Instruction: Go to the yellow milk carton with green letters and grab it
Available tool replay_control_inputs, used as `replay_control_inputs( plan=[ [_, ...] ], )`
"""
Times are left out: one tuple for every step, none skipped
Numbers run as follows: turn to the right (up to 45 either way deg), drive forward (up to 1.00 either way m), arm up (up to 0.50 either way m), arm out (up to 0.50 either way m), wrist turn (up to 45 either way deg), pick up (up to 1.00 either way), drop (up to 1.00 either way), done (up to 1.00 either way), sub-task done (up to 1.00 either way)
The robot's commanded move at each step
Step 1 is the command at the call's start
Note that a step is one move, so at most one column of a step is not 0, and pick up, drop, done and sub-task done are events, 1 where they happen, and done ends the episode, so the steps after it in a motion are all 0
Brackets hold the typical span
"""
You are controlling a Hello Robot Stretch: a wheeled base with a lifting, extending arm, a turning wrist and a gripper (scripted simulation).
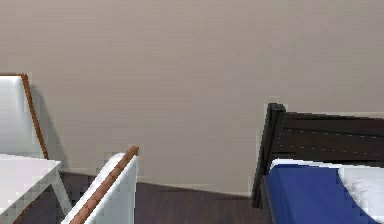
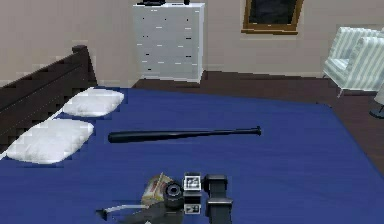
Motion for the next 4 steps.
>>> replay_control_inputs(
  plan=[
    [0.0,0.00,0.00,0.00,45.0,0.00,0.00,0.00,0.00],
    [0.0,0.00,0.00,0.00,27.0,0.00,0.00,0.00,0.00],
    [0.0,0.00,-0.30,0.00,0.0,0.00,0.00,0.00,0.00],
    [0.0,0.00,0.00,0.00,0.0,1.00,0.00,0.00,0.00]
  ],
)
